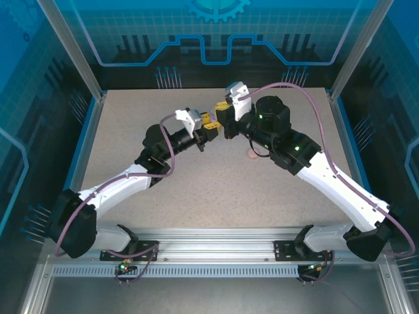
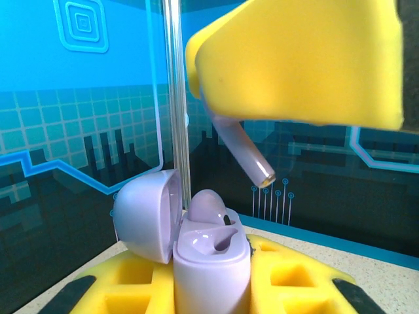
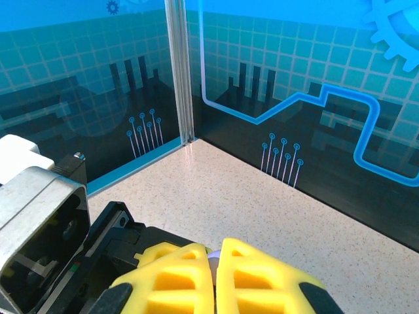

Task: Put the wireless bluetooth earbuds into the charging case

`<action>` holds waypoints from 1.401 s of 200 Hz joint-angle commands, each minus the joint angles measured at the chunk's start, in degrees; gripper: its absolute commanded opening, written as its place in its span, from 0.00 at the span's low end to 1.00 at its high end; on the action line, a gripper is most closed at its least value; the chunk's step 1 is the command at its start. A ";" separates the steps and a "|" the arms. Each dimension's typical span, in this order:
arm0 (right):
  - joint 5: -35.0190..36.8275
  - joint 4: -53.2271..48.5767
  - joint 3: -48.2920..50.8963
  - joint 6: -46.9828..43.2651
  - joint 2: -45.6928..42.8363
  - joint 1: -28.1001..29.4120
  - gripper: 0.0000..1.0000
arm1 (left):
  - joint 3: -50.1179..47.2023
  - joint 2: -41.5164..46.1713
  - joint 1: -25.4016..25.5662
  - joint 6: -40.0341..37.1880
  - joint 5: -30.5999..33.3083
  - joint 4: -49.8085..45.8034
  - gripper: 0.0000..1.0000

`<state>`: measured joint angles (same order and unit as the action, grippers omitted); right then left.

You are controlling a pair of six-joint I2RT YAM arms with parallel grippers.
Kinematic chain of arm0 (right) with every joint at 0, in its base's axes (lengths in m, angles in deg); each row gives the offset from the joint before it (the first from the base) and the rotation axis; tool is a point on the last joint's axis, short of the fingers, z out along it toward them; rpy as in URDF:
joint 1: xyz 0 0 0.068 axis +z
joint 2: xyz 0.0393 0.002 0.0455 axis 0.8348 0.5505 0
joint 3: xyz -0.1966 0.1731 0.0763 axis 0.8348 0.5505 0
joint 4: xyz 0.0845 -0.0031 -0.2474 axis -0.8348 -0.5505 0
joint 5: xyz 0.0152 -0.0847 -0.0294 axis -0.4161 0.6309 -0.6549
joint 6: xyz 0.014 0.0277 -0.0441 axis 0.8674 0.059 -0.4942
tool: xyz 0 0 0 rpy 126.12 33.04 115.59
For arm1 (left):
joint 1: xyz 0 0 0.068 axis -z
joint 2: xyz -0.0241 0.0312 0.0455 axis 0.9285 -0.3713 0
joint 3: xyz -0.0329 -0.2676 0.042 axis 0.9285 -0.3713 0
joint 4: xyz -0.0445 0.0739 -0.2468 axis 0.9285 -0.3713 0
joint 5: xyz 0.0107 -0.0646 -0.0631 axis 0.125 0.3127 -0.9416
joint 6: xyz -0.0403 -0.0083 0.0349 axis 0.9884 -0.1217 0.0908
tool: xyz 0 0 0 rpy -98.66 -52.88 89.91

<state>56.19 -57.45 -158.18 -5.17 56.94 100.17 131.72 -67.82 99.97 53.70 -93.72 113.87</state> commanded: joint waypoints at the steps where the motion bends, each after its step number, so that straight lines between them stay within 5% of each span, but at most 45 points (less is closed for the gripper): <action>1: 0.44 2.66 0.69 -0.66 0.55 0.47 0.01 | 2.14 0.90 0.53 -1.36 -0.57 2.18 0.00; 138: 1.14 4.15 4.05 0.37 0.68 -1.82 0.00 | 1.86 2.72 1.01 -1.71 -0.22 1.89 0.00; 200: -4.96 3.64 5.38 -0.99 -0.14 -1.65 0.00 | 2.03 2.86 0.99 -1.66 1.40 1.46 0.00; 280: -6.79 3.53 5.60 -1.62 -0.03 -0.40 0.09 | 2.30 2.27 1.01 -1.15 2.26 0.60 0.00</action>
<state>52.93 -52.38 -152.95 -6.07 56.92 98.60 131.83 -67.18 100.63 53.67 -93.09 112.06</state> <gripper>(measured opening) 0.087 0.220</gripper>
